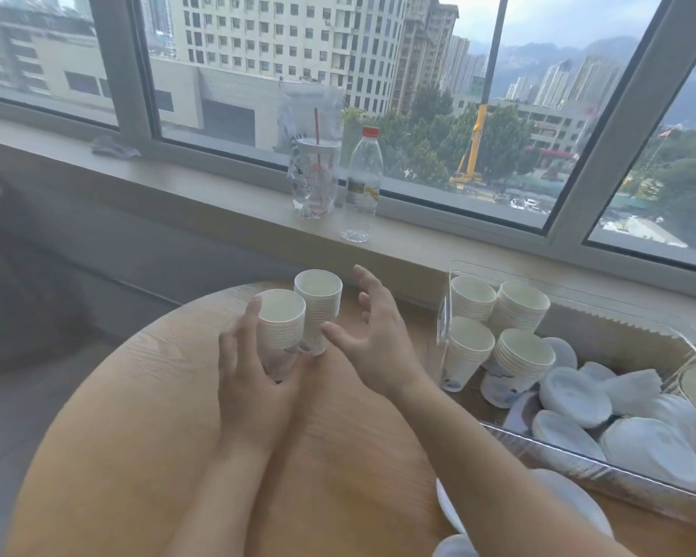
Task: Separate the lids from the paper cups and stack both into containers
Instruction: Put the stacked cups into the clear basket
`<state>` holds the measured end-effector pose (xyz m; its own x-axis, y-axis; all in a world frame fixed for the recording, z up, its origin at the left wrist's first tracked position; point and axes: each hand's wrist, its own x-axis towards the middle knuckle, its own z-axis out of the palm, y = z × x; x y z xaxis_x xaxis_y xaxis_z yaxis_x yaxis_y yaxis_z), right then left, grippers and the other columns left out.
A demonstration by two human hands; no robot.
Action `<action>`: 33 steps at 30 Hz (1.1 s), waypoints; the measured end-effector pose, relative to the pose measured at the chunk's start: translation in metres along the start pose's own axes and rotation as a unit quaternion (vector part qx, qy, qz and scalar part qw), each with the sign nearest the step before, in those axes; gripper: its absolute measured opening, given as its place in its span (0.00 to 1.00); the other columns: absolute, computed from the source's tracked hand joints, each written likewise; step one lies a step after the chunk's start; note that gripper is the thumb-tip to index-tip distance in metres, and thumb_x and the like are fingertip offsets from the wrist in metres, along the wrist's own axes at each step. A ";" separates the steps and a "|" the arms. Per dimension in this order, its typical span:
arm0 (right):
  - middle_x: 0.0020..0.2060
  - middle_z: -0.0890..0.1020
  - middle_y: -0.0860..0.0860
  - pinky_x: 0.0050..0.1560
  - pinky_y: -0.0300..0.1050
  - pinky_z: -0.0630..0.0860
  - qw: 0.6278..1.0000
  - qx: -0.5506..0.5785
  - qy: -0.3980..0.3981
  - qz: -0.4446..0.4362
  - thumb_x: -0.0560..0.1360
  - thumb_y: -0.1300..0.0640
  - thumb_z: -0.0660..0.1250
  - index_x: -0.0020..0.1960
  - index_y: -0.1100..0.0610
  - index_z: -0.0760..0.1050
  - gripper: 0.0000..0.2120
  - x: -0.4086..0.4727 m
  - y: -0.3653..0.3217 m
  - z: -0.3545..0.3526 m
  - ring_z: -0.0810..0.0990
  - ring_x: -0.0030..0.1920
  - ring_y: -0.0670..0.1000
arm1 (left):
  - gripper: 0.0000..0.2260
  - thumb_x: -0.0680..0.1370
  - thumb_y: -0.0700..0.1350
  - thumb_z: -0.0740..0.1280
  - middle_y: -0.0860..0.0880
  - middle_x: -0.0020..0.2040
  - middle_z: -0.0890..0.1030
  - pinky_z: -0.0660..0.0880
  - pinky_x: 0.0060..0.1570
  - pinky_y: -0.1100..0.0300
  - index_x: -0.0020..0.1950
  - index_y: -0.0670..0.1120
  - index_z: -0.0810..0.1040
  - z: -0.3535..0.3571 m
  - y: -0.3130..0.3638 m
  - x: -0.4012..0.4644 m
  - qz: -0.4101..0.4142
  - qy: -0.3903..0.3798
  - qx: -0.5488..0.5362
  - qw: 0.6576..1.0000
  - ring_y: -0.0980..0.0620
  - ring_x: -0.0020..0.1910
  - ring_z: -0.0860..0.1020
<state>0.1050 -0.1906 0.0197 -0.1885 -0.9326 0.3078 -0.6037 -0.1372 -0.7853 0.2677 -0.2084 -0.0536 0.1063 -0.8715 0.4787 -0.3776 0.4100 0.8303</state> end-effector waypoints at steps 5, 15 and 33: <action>0.79 0.63 0.49 0.79 0.54 0.64 0.999 0.008 -0.007 0.033 0.73 0.57 0.80 0.84 0.48 0.54 0.49 0.025 0.014 0.023 0.65 0.79 0.52 | 0.42 0.74 0.48 0.79 0.58 0.63 0.71 0.71 0.58 0.56 0.82 0.61 0.60 0.002 -0.012 0.006 -0.023 0.036 -0.022 0.999 0.56 0.58 0.75; 0.67 0.78 0.49 0.69 0.56 0.76 0.998 0.050 0.016 0.028 0.65 0.54 0.81 0.78 0.43 0.62 0.47 0.039 0.021 0.044 0.79 0.66 0.52 | 0.41 0.76 0.44 0.78 0.57 0.67 0.68 0.76 0.58 0.52 0.83 0.58 0.58 -0.002 -0.010 0.009 -0.016 0.119 -0.043 0.992 0.55 0.58 0.74; 0.63 0.80 0.49 0.59 0.50 0.83 0.963 0.124 0.237 -0.041 0.68 0.56 0.81 0.77 0.49 0.66 0.42 -0.085 0.025 -0.154 0.84 0.59 0.49 | 0.41 0.71 0.61 0.72 0.49 0.71 0.76 0.77 0.52 0.60 0.82 0.56 0.62 0.028 0.063 -0.052 0.073 -0.024 -0.126 0.989 0.52 0.63 0.77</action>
<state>-0.0139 -0.0629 0.0564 -0.5164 -0.6655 0.5389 -0.4392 -0.3344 -0.8338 0.2124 -0.1455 -0.0345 0.0215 -0.8071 0.5900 -0.1431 0.5816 0.8008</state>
